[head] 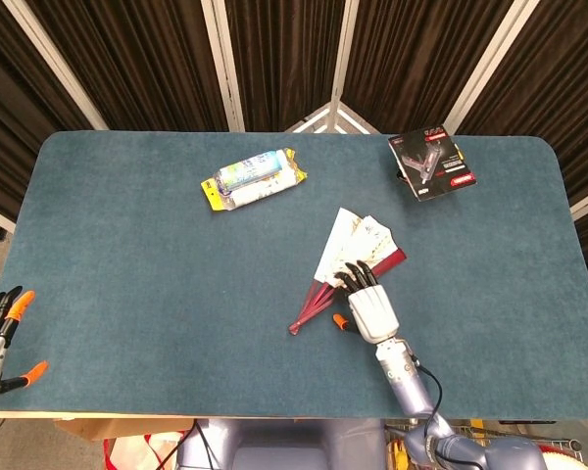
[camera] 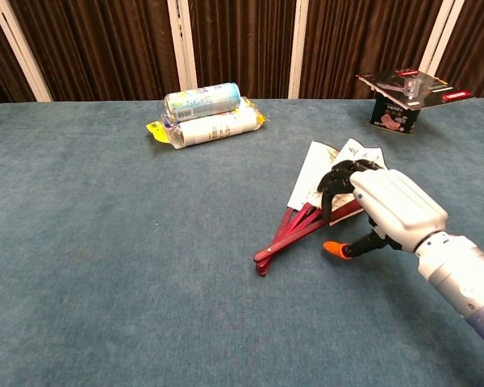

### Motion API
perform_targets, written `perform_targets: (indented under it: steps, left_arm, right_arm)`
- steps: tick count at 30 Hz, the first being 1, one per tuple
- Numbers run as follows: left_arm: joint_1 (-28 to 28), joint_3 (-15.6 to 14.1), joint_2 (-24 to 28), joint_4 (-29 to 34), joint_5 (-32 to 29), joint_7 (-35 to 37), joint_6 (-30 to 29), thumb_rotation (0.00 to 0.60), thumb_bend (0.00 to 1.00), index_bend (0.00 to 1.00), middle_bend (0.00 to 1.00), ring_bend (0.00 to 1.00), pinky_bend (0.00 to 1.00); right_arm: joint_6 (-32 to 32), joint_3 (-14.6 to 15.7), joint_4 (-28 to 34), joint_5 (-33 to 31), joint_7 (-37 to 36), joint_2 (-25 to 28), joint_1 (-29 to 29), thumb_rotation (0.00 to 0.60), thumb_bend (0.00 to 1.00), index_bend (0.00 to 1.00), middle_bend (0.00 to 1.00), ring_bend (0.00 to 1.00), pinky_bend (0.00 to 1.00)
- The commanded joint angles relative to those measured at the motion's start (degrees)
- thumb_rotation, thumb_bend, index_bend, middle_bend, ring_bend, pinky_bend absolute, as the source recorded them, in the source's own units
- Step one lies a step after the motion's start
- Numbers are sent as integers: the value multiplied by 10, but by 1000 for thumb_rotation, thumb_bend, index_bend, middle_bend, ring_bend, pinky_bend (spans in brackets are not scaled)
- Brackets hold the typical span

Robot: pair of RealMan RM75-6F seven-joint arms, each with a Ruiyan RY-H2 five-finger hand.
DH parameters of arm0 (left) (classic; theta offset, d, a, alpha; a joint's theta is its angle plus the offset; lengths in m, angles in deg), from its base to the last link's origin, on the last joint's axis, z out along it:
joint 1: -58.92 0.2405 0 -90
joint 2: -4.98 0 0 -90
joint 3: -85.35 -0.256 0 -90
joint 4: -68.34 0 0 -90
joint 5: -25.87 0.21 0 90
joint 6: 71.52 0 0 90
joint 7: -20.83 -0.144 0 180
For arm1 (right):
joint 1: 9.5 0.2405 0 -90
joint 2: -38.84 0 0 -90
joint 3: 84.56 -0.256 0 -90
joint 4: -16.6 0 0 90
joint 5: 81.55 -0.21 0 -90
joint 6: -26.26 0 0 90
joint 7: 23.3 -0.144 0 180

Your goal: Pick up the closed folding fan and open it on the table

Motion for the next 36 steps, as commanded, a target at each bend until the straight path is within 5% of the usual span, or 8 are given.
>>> perform_targets:
  steps: [1,36]
  left_arm:
    - [0,0,0,0,-1,0,1,600,0,0,0,0,0]
    - [-3,2,-1,3,-14,1,7,600,0,0,0,0,0]
  right_arm:
    - [0,-1,-10,-3,-5,-6,5,600,217,566,312,151,127]
    - [-1,6,-77,-25,-35,-62,33,600,247,567,316,151,143]
